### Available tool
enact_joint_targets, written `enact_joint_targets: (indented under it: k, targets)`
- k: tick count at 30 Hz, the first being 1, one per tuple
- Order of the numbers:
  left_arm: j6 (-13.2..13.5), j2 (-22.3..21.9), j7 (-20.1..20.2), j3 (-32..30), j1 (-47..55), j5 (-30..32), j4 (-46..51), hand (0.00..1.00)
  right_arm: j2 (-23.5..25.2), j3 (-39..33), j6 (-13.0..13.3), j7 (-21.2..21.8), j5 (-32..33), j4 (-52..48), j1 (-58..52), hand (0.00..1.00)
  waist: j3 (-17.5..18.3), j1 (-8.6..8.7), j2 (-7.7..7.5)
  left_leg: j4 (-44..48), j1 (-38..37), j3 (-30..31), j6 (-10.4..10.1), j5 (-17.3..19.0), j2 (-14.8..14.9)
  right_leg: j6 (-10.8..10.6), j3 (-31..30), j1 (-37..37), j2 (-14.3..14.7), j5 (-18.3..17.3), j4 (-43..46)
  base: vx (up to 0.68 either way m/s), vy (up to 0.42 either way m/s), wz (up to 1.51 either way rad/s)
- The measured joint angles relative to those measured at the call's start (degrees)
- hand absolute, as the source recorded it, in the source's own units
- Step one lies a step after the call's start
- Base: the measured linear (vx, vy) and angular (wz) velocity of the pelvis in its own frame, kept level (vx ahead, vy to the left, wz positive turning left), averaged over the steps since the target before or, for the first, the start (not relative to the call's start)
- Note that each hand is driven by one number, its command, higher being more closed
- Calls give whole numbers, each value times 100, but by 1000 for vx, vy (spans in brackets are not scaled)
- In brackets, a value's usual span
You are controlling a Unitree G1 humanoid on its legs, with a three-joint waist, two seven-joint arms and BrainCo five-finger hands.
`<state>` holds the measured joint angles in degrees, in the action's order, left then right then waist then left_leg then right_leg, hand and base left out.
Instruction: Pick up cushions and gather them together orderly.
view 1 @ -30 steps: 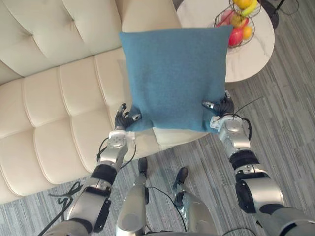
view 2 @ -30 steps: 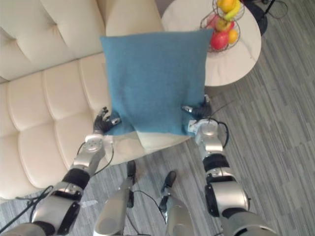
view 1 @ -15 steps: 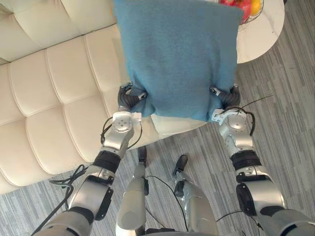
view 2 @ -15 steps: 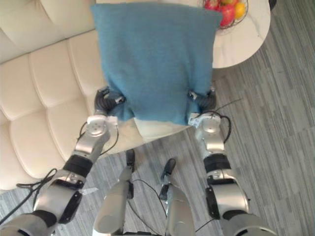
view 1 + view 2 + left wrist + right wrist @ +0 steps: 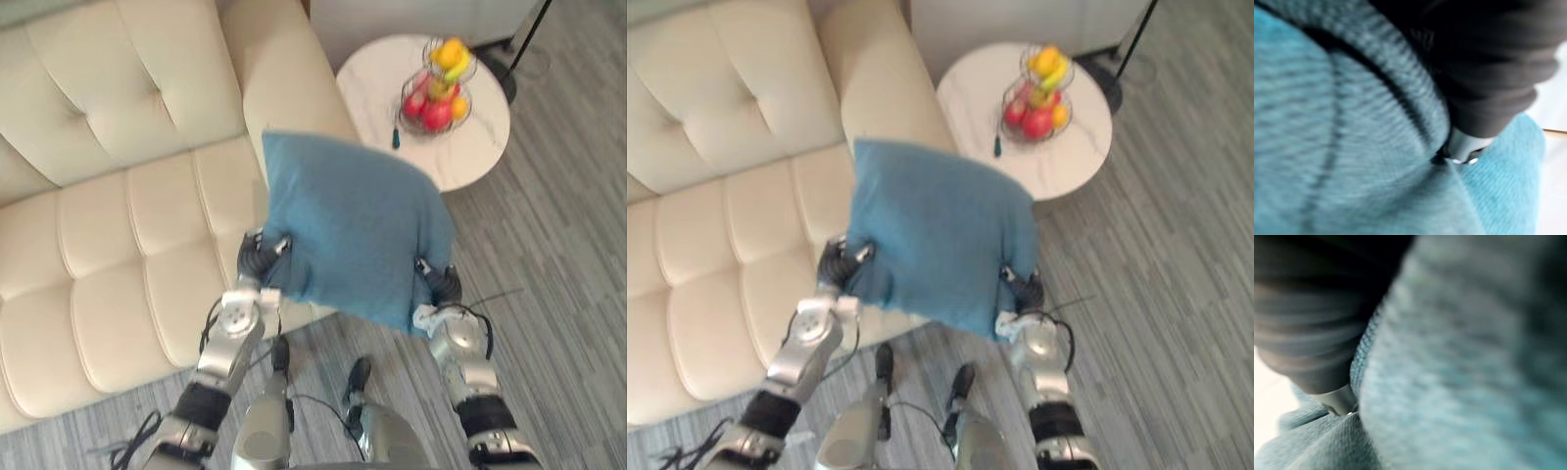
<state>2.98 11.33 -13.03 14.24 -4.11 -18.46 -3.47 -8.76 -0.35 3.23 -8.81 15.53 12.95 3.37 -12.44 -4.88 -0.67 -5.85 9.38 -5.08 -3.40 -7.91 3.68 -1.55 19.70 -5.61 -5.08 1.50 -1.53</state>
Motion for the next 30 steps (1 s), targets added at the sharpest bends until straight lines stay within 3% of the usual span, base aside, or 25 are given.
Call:
enact_joint_targets:
  k: [5, 8, 15, 22, 23, 26, 28, 30]
  targets:
    - [-2, -336, 200, -298, 1120, -90, 861, 100, 332, 71, -137, 254, -210, -816, -865, 100, 347, 9, 217, -2, -308, 75, -22, 87, 28, -24, 103, 369, 4, -45, -38, 6, 11, 10]
    - [5, -382, 207, -333, 1672, -84, 1265, 100, 457, 146, -150, 348, -217, -1284, -1294, 100, 603, -15, 264, -2, -381, 23, -33, 144, 34, -34, 96, 444, 1, -78, -47, 0, 0, 0]
    - [7, -579, 287, -372, 2418, -102, 1478, 100, 472, 339, -146, 442, -437, -1862, -1812, 100, 1058, -59, 285, 0, -726, 91, -78, 241, 34, -64, 184, 846, -1, -168, -67, 16, -6, 6]
    - [8, -623, 329, -371, 2547, -364, 1471, 100, 465, 357, -101, 399, -472, -1810, -1750, 100, 1099, -159, 320, 362, -402, 807, -116, 317, -53, -65, 1032, 973, -130, -548, 419, -15, -23, 56]
    - [8, -629, 329, -370, 2546, -378, 1461, 100, 457, 355, -98, 381, -497, -1799, -1719, 100, 1108, -165, 321, 422, -308, 714, -71, 411, -30, -60, 1120, 930, -155, -562, 463, -38, -3, 76]
    - [8, -699, 336, -302, 2469, -414, 1189, 100, 373, 273, -63, 286, -663, -1376, -1478, 100, 1148, -153, 393, 720, 46, -477, 63, 548, 251, -68, 1602, 949, -276, -558, 483, 11, 28, 82]
    - [2, -778, 331, -245, 2303, -415, 843, 100, 372, 196, -71, 197, -663, -1125, -1433, 100, 1187, -127, 446, 722, 53, -1433, 76, 556, 383, -191, 1911, 1006, -413, -581, 547, 67, 86, 75]
    - [-5, -760, 327, -160, 2147, -421, 591, 100, 369, 104, -74, 112, -670, -925, -1356, 100, 1199, -100, 464, 638, 38, -1921, 174, 463, 373, -324, 2067, 1047, -550, -549, 534, 82, 108, 57]
